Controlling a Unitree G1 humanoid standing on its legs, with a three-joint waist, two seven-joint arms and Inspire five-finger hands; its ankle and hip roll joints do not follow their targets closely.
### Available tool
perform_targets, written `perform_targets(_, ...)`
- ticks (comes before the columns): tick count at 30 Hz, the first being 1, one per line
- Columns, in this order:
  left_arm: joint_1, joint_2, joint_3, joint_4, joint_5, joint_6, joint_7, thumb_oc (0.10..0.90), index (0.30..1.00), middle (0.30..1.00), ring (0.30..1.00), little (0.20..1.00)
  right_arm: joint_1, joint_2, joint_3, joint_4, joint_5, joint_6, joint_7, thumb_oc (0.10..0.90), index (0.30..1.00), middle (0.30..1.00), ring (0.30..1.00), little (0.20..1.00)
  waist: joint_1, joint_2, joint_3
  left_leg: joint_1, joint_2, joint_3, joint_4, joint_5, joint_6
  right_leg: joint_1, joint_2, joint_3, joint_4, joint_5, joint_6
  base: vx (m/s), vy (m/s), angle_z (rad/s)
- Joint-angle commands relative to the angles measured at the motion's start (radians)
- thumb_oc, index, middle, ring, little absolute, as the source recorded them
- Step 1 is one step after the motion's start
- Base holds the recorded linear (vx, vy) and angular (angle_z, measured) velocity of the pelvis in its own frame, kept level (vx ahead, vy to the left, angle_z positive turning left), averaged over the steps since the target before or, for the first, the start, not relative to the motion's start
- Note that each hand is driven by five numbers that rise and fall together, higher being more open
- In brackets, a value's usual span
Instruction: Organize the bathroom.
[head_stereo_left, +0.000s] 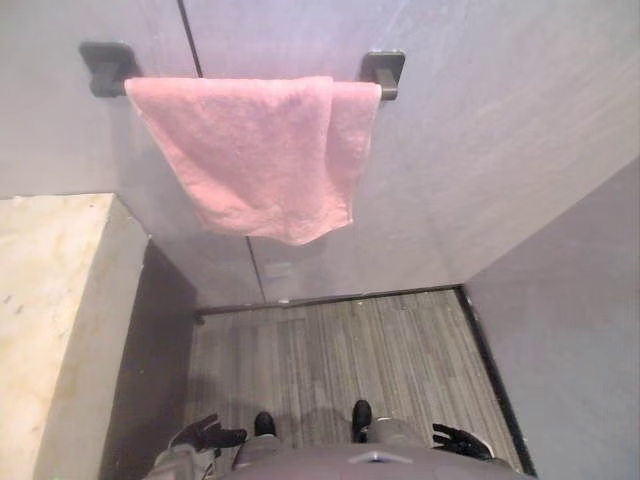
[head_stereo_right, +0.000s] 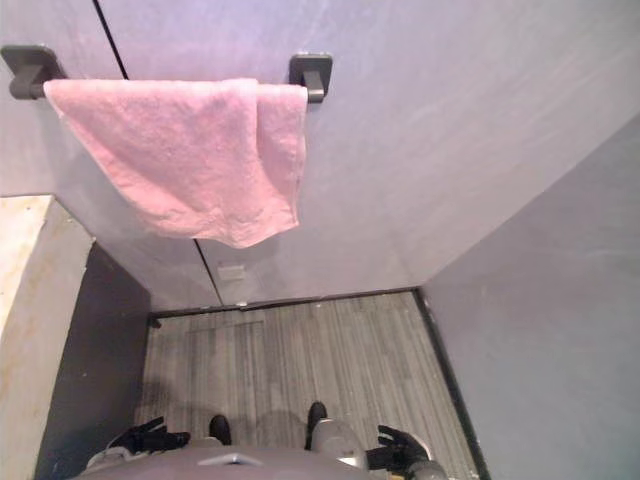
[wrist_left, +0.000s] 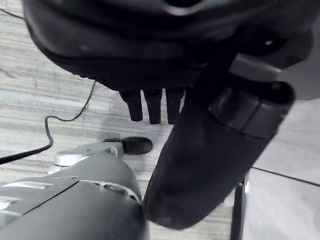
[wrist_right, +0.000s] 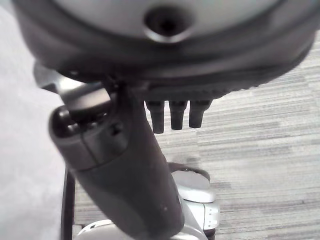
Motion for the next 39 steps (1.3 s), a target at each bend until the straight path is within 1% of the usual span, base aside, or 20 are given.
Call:
perform_targets(1,-0.033,0.022,-0.049,0.041,0.016,0.02,0.0,0.8,0.9,0.9,0.9,0.9,-0.071,0.041,0.014,-0.043,0.049,-0.026,0.039,0.8,0.9,0.9,0.9,0.9,0.035,-0.046,-0.02,-0.189,-0.166,-0.08,-0.03,0.072,0.019,0.257,0.028,0.0,-0.156,-0.127,-0.001,-0.23,-0.107,0.64)
perform_targets(4,-0.043,0.019,-0.064,0.023,0.04,0.017,-0.021,0.8,0.9,0.9,0.9,0.9,-0.095,0.01,0.036,-0.059,0.085,0.019,0.026,0.8,0.9,0.9,0.9,0.9,0.041,-0.033,0.022,-0.236,-0.124,-0.082,-0.03,0.092,-0.025,0.272,0.047,-0.012,-0.221,-0.124,-0.034,-0.41,-0.099,0.52)
perform_targets(7,-0.061,0.016,-0.071,0.023,0.039,0.013,-0.035,0.8,0.9,0.9,0.9,0.9,-0.093,-0.006,0.031,-0.065,0.141,0.064,0.003,0.8,0.9,0.9,0.9,0.9,0.024,-0.025,0.045,-0.222,-0.116,-0.017,-0.002,0.078,-0.02,0.275,0.041,-0.064,-0.233,-0.106,-0.042,-0.36,0.037,0.83)
perform_targets(11,-0.069,0.008,-0.052,0.046,0.019,-0.016,-0.023,0.8,0.9,0.9,0.9,0.9,-0.106,0.002,0.032,-0.032,0.112,0.101,0.001,0.8,0.9,0.9,0.9,0.9,0.001,-0.056,0.037,-0.148,-0.158,-0.009,0.175,-0.043,0.033,0.205,-0.017,-0.137,-0.224,-0.046,-0.054,-0.39,0.128,0.98)
perform_targets(12,-0.068,0.007,-0.05,0.046,0.023,-0.022,-0.023,0.8,0.9,0.9,0.9,0.9,-0.107,0.003,0.034,-0.029,0.116,0.107,-0.002,0.8,0.9,0.9,0.9,0.9,-0.004,-0.061,0.034,-0.133,-0.162,-0.005,0.191,-0.063,0.038,0.192,-0.027,-0.144,-0.222,-0.037,-0.052,-0.4,0.176,0.77)
perform_targets(13,-0.063,0.004,-0.038,0.045,0.035,-0.044,-0.015,0.8,0.9,0.9,0.9,0.9,-0.112,0.005,0.032,-0.016,0.112,0.123,-0.006,0.8,0.9,0.9,0.9,0.9,-0.023,-0.077,0.027,-0.078,-0.167,0.011,0.243,-0.13,0.05,0.163,-0.059,-0.17,-0.219,-0.012,-0.045,-0.33,0.156,0.68)
perform_targets(14,-0.062,0.004,-0.035,0.045,0.049,-0.052,-0.019,0.8,0.9,0.9,0.9,0.9,-0.113,0.006,0.03,-0.011,0.119,0.129,-0.007,0.8,0.9,0.9,0.9,0.9,-0.027,-0.08,0.021,-0.06,-0.163,0.019,0.252,-0.146,0.049,0.152,-0.069,-0.176,-0.22,-0.005,-0.043,-0.47,0.27,0.93)
perform_targets(16,-0.058,0.004,-0.018,0.034,0.063,-0.065,-0.016,0.8,0.9,0.9,0.9,0.9,-0.113,0.005,0.023,0.003,0.121,0.139,-0.011,0.8,0.9,0.9,0.9,0.9,-0.047,-0.082,0.009,0.002,-0.125,0.037,0.305,-0.165,0.033,0.13,-0.096,-0.208,-0.222,0.01,-0.041,-0.34,0.263,1.04)
perform_targets(17,-0.053,0.008,-0.013,0.024,0.09,-0.077,-0.024,0.8,0.9,0.9,0.9,0.9,-0.108,-0.001,0.011,0.002,0.127,0.132,-0.011,0.8,0.9,0.9,0.9,0.9,-0.061,-0.07,0.001,0.071,-0.078,0.031,0.299,-0.154,0.003,0.115,-0.11,-0.245,-0.213,0.017,-0.044,-0.24,0.253,0.81)
perform_targets(20,-0.054,0.011,-0.018,0.017,0.108,-0.084,-0.031,0.8,0.9,0.9,0.9,0.9,-0.107,-0.007,0.001,-0.004,0.136,0.138,-0.024,0.8,0.9,0.9,0.9,0.9,-0.083,-0.052,-0.023,0.141,-0.021,0.021,0.266,-0.106,-0.041,0.06,-0.141,-0.277,-0.193,0.039,-0.039,-0.22,0.327,1.32)
perform_targets(22,-0.055,0.009,-0.024,0.015,0.12,-0.084,-0.027,0.8,0.9,0.9,0.9,0.9,-0.107,-0.009,-0.002,-0.004,0.135,0.142,-0.043,0.8,0.9,0.9,0.9,0.9,-0.095,-0.041,-0.029,0.171,-0.002,0.017,0.241,-0.102,-0.053,0.033,-0.161,-0.281,-0.177,0.051,-0.029,-0.17,0.445,1.68)
perform_targets(23,-0.057,0.009,-0.036,0.005,0.137,-0.081,-0.021,0.8,0.9,0.9,0.9,0.9,-0.118,-0.01,-0.009,-0.001,0.137,0.144,-0.077,0.8,0.9,0.9,0.9,0.9,-0.107,-0.028,-0.031,0.21,-0.001,0.003,0.189,-0.138,-0.052,-0.034,-0.202,-0.26,-0.131,0.073,0.0,-0.16,0.536,1.91)
perform_targets(25,-0.059,0.009,-0.045,-0.004,0.137,-0.075,-0.021,0.8,0.9,0.9,0.9,0.9,-0.125,-0.01,-0.012,-0.001,0.142,0.141,-0.089,0.8,0.9,0.9,0.9,0.9,-0.111,-0.024,-0.03,0.227,-0.01,-0.002,0.157,-0.167,-0.047,-0.063,-0.219,-0.249,-0.109,0.084,0.015,-0.12,0.462,1.0)
perform_targets(26,-0.07,0.004,-0.075,-0.015,0.116,-0.063,-0.019,0.8,0.9,0.9,0.9,0.9,-0.15,-0.013,-0.022,-0.004,0.162,0.151,-0.103,0.8,0.9,0.9,0.9,0.9,-0.126,-0.01,-0.016,0.243,-0.054,0.001,0.081,-0.22,-0.027,-0.14,-0.269,-0.217,-0.049,0.111,0.063,-0.17,0.848,0.48)
perform_targets(27,-0.091,-0.004,-0.129,-0.004,0.091,-0.057,-0.012,0.8,0.9,0.9,0.9,0.9,-0.17,-0.02,-0.037,-0.019,0.072,0.143,-0.151,0.8,0.9,0.9,0.9,0.9,-0.14,0.006,0.003,0.236,-0.098,0.009,0.052,-0.242,-0.003,-0.195,-0.337,-0.188,-0.023,0.178,0.088,-0.2,0.961,0.66)
perform_targets(30,-0.1,-0.004,-0.151,-0.001,0.094,-0.055,-0.014,0.8,0.9,0.9,0.9,0.9,-0.172,-0.021,-0.029,-0.03,0.06,0.147,-0.159,0.8,0.9,0.9,0.9,0.9,-0.135,0.002,0.009,0.22,-0.12,0.007,0.052,-0.246,0.002,-0.198,-0.371,-0.19,-0.046,0.232,0.092,-0.08,0.374,0.48)
perform_targets(31,-0.116,0.002,-0.171,-0.002,0.104,-0.045,0.003,0.8,0.9,0.9,0.9,0.9,-0.174,-0.014,-0.027,-0.034,0.108,0.176,-0.169,0.8,0.9,0.9,0.9,0.9,-0.123,-0.005,0.019,0.204,-0.15,0.02,0.038,-0.243,0.01,-0.179,-0.404,-0.216,-0.1,0.287,0.099,-0.13,0.414,0.41)
perform_targets(35,-0.117,0.012,-0.175,-0.004,0.128,-0.05,0.004,0.8,0.9,0.9,0.9,0.9,-0.174,-0.01,-0.033,-0.028,0.144,0.17,-0.179,0.8,0.9,0.9,0.9,0.9,-0.113,-0.005,0.026,0.195,-0.161,0.023,0.019,-0.236,0.022,-0.181,-0.385,-0.22,-0.074,0.285,0.092,-0.12,0.215,0.14)
perform_targets(37,-0.118,0.027,-0.189,-0.011,0.152,-0.045,0.024,0.8,0.9,0.9,0.9,0.9,-0.178,-0.008,-0.023,-0.025,0.115,0.153,-0.137,0.8,0.9,0.9,0.9,0.9,-0.113,0.018,0.027,0.162,-0.147,0.044,0.002,-0.186,0.042,-0.141,-0.223,-0.241,-0.014,0.092,0.054,-0.25,0.287,-0.38)
perform_targets(39,-0.118,0.027,-0.188,-0.013,0.155,-0.042,0.034,0.8,0.9,0.9,0.9,0.9,-0.178,-0.004,-0.017,-0.025,0.111,0.155,-0.13,0.8,0.9,0.9,0.9,0.9,-0.112,0.018,0.028,0.156,-0.148,0.045,0.0,-0.181,0.046,-0.131,-0.193,-0.244,-0.009,0.065,0.048,-0.12,0.095,-0.09)
